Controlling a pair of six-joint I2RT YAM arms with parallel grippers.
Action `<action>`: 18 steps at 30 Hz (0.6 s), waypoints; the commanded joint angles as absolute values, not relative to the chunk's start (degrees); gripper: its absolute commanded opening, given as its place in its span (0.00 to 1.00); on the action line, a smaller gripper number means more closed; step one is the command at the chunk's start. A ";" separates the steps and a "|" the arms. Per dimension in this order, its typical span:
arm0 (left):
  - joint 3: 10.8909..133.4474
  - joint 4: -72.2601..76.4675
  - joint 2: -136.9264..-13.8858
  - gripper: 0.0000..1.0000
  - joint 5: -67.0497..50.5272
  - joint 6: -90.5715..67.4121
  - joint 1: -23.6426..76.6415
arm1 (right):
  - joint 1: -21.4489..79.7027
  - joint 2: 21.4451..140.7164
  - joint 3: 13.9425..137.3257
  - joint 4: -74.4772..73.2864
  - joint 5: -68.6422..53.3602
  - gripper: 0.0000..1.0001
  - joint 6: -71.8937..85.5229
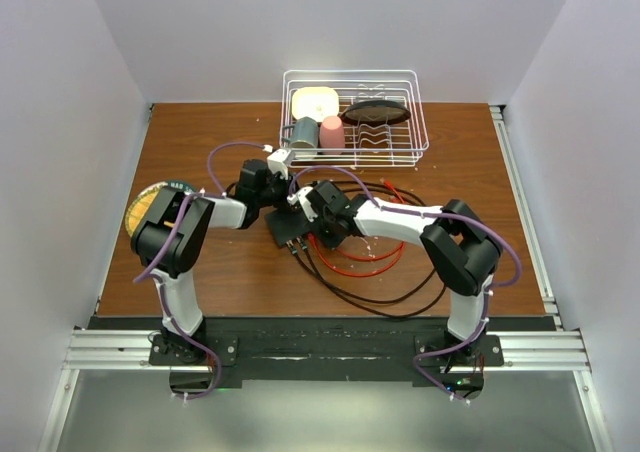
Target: Insert the plug into the switch port
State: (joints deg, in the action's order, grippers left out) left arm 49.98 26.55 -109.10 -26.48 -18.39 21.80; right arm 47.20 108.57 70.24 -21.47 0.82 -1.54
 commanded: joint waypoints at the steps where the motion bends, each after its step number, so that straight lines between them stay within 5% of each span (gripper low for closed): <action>1: 44.56 5.01 -112.94 0.27 -43.42 -25.05 30.51 | 45.18 107.14 69.19 7.38 4.57 0.09 -3.08; 11: 42.19 5.37 -108.64 0.38 -32.11 -29.53 21.10 | 45.18 104.77 61.61 5.37 5.27 0.22 -2.02; 18: 40.96 5.01 -103.98 0.54 -22.42 -34.00 19.25 | 45.18 103.45 60.12 3.25 6.50 0.32 -1.50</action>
State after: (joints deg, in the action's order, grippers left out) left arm 45.04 20.84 -103.63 -24.82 -29.98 18.37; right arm 46.30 104.27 60.38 -5.52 2.46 -1.43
